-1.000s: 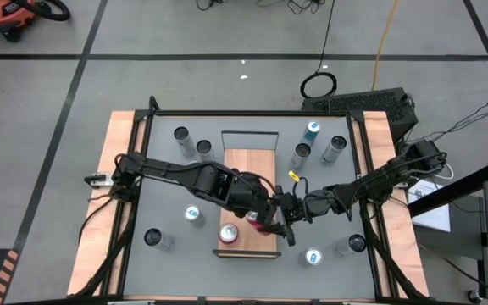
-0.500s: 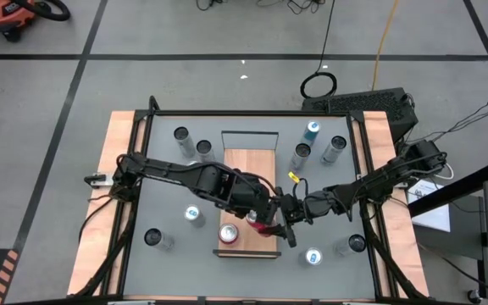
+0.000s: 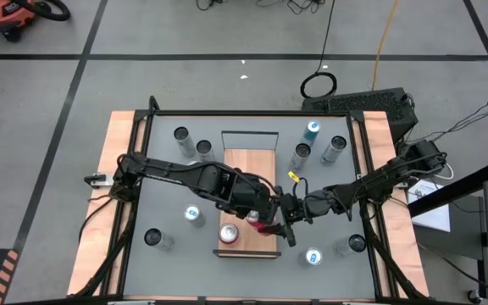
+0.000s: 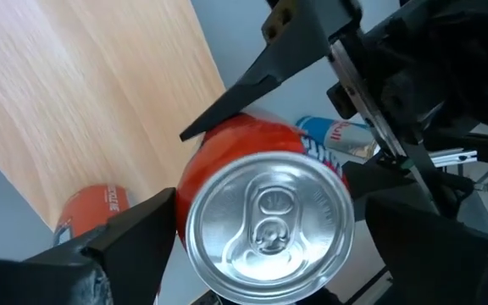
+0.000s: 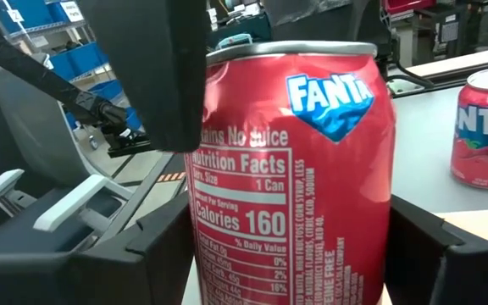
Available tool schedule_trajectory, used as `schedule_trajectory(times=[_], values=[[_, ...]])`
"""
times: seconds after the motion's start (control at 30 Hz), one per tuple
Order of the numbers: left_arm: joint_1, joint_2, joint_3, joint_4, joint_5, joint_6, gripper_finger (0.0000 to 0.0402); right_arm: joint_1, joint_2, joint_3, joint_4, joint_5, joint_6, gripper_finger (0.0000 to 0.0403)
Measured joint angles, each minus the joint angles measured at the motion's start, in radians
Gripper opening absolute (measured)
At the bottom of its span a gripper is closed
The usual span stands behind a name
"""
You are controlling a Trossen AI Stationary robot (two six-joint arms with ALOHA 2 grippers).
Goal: Sort soda cans
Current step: Put the bottom red soda can on the shelf and align it with the other red soda can
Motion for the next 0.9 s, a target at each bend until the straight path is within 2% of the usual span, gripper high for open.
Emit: schedule_trajectory(times=[0.23,0.6,0.8,0.9], values=[[0.003,0.0,0.0,-0.01,-0.001,-0.004,0.0363,-0.001,0.0,0.0,0.002,0.006,0.0,0.0263],[0.004,0.0,0.0,-0.017,0.006,0.0,0.0292,0.0,0.0,0.0,-0.001,-0.003,0.0,0.0263],[0.004,0.0,0.0,-0.016,0.005,-0.002,0.0284,0.0,0.0,0.0,-0.002,-0.003,0.0,0.0264],[0.004,0.0,0.0,-0.015,0.006,-0.001,0.0283,0.004,0.0,0.0,-0.002,-0.004,0.0,0.0277]])
